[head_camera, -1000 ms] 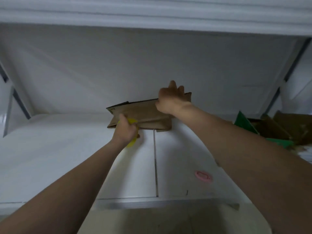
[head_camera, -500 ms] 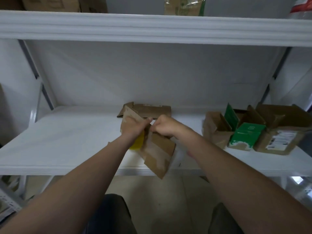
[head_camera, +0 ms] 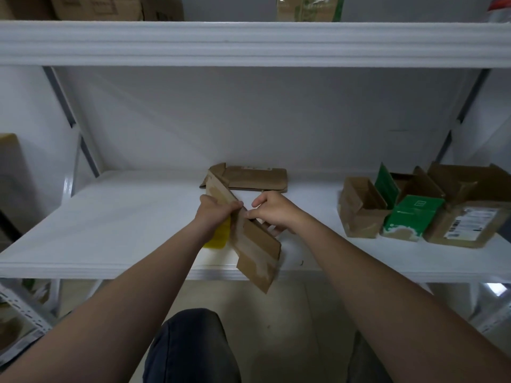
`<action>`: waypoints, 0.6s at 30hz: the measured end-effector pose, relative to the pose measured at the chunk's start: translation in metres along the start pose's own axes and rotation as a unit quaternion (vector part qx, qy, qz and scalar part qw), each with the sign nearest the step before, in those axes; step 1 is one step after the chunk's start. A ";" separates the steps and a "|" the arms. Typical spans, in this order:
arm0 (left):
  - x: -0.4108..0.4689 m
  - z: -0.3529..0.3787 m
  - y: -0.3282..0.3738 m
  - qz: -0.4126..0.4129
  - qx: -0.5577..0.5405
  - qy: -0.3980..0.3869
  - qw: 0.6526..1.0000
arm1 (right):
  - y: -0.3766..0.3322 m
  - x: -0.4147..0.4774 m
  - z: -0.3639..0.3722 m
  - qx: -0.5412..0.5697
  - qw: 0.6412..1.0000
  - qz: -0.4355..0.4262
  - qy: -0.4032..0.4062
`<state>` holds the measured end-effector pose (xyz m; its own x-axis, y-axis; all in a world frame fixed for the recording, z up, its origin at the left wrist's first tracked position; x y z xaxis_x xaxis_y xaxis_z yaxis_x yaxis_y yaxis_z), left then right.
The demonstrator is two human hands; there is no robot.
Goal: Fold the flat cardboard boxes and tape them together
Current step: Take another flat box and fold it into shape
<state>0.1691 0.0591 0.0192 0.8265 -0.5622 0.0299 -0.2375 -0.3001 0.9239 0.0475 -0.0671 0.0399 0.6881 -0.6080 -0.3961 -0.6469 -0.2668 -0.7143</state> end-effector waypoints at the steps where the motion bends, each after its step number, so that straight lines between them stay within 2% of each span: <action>1: -0.001 -0.001 -0.003 -0.009 -0.011 -0.003 1.000 | 0.001 0.001 0.001 0.004 1.000 0.004 -0.005; 6: 0.010 -0.007 -0.016 -0.005 -0.013 -0.014 1.000 | 0.001 0.000 0.002 0.013 0.999 -0.009 -0.034; 10: -0.003 -0.011 0.004 0.016 -0.002 -0.013 1.000 | 0.007 -0.004 -0.005 -0.051 0.999 -0.003 -0.003; 14: -0.009 -0.017 0.015 0.037 0.122 -0.016 0.992 | 0.010 -0.007 -0.012 -0.057 0.998 -0.011 0.032; 16: -0.011 -0.016 0.023 0.069 0.225 -0.033 0.971 | 0.012 -0.007 -0.022 -0.033 0.997 -0.014 0.064; 18: -0.011 -0.015 0.027 0.095 0.277 -0.030 0.956 | 0.018 -0.007 -0.031 -0.012 0.996 -0.009 0.093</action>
<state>0.1614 0.0682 0.0492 0.7148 -0.6851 0.1401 -0.6281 -0.5409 0.5594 0.0210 -0.0912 0.0479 0.6291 -0.7298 -0.2677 -0.6436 -0.2959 -0.7059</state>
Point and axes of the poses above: each hand's wrist, its own x-axis towards the middle knuckle, its own z-axis out of the palm, y = z × x, the point moved 10 cm from there along x, towards the middle knuckle, and after that the axes turned 15 degrees about z, right-handed, at the moved point
